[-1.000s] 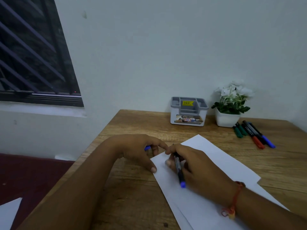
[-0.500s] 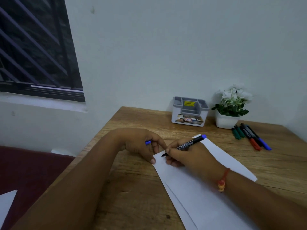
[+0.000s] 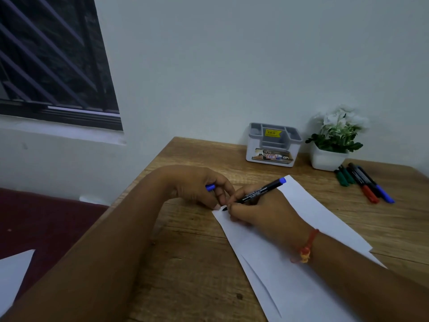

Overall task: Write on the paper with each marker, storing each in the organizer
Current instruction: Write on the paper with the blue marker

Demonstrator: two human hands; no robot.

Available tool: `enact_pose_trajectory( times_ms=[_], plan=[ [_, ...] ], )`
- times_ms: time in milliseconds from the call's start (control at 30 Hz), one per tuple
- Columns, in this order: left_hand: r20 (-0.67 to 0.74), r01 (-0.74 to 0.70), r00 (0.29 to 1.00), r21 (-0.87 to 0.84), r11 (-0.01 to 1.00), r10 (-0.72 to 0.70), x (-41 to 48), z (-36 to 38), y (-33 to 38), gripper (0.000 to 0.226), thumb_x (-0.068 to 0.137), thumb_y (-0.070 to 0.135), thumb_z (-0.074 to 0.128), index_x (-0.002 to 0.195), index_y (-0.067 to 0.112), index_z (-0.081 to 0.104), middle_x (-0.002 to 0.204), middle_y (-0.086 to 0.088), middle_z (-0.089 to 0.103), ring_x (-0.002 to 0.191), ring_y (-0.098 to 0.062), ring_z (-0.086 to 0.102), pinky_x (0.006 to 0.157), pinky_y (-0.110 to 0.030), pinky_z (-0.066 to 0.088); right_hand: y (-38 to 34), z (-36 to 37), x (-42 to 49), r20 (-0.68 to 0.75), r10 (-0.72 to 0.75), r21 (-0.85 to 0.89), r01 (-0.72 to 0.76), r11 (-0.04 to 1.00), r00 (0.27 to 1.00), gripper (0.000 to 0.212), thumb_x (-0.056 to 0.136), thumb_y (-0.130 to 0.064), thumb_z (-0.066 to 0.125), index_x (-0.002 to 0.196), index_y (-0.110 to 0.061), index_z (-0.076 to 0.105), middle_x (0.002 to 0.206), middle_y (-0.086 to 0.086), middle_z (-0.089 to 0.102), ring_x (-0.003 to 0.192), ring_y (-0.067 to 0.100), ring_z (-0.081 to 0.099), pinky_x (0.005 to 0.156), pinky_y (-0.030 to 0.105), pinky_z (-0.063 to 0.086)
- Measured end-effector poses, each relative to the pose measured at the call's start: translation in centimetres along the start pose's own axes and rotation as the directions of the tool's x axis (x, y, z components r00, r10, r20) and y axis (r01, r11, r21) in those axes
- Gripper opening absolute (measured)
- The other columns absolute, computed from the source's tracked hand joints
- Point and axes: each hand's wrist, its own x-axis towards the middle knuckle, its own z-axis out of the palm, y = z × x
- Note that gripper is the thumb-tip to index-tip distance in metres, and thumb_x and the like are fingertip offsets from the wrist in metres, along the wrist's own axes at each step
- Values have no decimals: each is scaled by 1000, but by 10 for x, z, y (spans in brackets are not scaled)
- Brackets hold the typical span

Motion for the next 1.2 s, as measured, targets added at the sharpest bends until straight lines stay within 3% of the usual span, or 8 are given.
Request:
enact_pose_trajectory(
  times_ms=[100, 233, 567, 700, 767, 833, 967, 1200],
  plan=[
    [-2, 6, 1000, 11, 1000, -6, 1, 0, 1, 42, 85, 6, 71, 120, 28, 63, 106, 3, 71, 87, -4, 63, 83, -23, 49, 1, -1, 1, 4, 8, 4, -8, 1000, 1000, 8, 79, -15, 73, 83, -19, 79, 77, 7, 76, 76, 22, 73, 74, 38, 60],
    [-2, -1, 1000, 22, 1000, 1, 0, 0, 2, 39, 86, 6, 71, 116, 30, 65, 106, 2, 71, 86, -4, 63, 84, -25, 49, 3, 0, 3, 9, 3, -9, -3, 1000, 1000, 7, 79, -17, 73, 82, -20, 79, 76, 9, 75, 65, 9, 67, 69, 33, 57],
    [1, 5, 1000, -11, 1000, -5, -1, 1, 4, 37, 85, 5, 70, 114, 27, 67, 110, -3, 70, 90, -6, 64, 88, -24, 50, 3, 0, 5, 25, -3, -63, 4, 998, 1000, 6, 81, -20, 74, 84, -18, 78, 78, 6, 73, 62, 1, 61, 65, 26, 50],
    [10, 3, 1000, -24, 1000, -3, -1, 1, 3, 38, 86, 3, 68, 116, 26, 67, 106, -1, 70, 89, -5, 63, 85, -20, 50, 3, 0, 5, 38, 8, -50, -6, 999, 999, 6, 81, -21, 74, 84, -18, 78, 67, 2, 69, 60, 1, 60, 62, 26, 49],
    [8, 6, 1000, -21, 1000, -6, 0, 1, 2, 38, 86, 3, 69, 117, 26, 67, 105, 1, 70, 89, -7, 63, 87, -26, 51, 3, 0, 4, 33, 2, -55, 0, 998, 999, 5, 82, -20, 74, 85, -18, 78, 64, -1, 68, 59, 0, 59, 61, 23, 48],
    [4, 14, 1000, -26, 1000, -14, 1, 1, 2, 38, 86, 3, 69, 116, 26, 68, 103, 2, 70, 90, -9, 63, 88, -28, 52, 2, -1, 5, 35, 2, -61, 1, 998, 999, 6, 82, -18, 73, 84, -15, 78, 67, 3, 69, 60, 2, 58, 63, 25, 47],
    [4, 5, 1000, -22, 1000, -5, 0, 1, 3, 37, 86, 2, 68, 117, 22, 67, 106, -2, 70, 87, -5, 62, 80, -16, 50, 2, 0, 4, 31, -13, -55, 15, 998, 999, 6, 81, -19, 73, 83, -16, 78, 72, 4, 72, 62, 2, 60, 64, 27, 49],
    [1, 10, 1000, 5, 1000, -10, 0, 2, 4, 38, 86, 3, 69, 116, 27, 67, 103, 2, 70, 88, -6, 62, 86, -24, 49, -1, -3, 3, 22, 6, -46, -5, 999, 1000, 7, 82, -16, 71, 82, -18, 78, 74, 9, 73, 60, 2, 60, 61, 20, 49]
  ],
)
